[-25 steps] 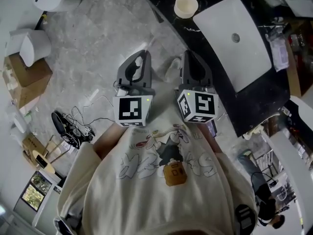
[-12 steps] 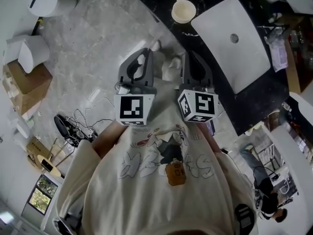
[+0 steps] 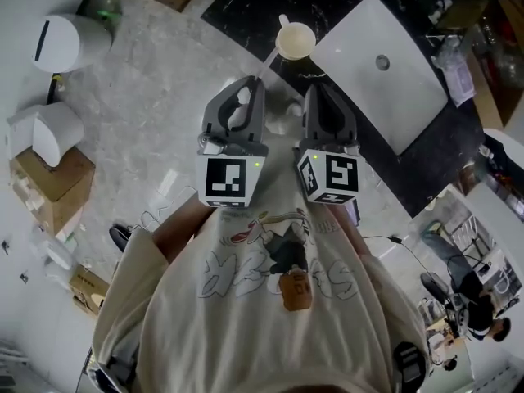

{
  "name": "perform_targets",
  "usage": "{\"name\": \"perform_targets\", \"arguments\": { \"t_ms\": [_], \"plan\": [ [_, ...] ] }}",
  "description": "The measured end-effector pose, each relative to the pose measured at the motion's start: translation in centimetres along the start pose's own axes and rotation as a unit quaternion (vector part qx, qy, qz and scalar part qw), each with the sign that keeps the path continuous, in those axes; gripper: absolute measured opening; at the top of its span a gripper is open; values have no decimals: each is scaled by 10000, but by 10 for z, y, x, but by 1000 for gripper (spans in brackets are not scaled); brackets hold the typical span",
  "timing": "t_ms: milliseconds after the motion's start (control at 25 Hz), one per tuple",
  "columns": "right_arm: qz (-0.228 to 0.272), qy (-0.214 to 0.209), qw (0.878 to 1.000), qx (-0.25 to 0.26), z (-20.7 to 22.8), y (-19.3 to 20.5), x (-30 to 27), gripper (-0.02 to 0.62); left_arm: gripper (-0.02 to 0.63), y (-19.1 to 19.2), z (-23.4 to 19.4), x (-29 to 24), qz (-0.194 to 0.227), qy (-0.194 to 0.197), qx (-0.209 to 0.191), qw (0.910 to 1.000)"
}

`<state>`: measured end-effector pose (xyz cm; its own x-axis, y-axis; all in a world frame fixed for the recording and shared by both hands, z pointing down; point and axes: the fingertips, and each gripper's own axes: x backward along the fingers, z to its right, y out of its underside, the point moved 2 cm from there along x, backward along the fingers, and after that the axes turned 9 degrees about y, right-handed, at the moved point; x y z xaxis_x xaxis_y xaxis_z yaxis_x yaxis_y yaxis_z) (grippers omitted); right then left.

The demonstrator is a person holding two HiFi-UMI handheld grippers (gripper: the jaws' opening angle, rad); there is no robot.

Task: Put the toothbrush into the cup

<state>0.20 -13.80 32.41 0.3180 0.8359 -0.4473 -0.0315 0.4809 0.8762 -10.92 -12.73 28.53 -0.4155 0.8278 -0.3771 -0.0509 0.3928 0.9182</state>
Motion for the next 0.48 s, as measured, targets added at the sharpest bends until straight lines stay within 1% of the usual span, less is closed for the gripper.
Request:
{"name": "perform_targets", "arguments": {
  "t_ms": [160, 320, 480],
  "plan": [
    [50, 198, 9998, -13, -5, -5, -16, 23, 32, -2, -14, -18, -51, 354, -78, 9993],
    [18, 416, 9991, -99, -2, -6, -27, 23, 32, 5, -22, -37, -294, 672, 29, 9973],
    [-58, 601, 9980, -159, 0, -6, -33, 23, 32, 9, -25, -52, -484, 905, -66, 9947]
  ]
}}
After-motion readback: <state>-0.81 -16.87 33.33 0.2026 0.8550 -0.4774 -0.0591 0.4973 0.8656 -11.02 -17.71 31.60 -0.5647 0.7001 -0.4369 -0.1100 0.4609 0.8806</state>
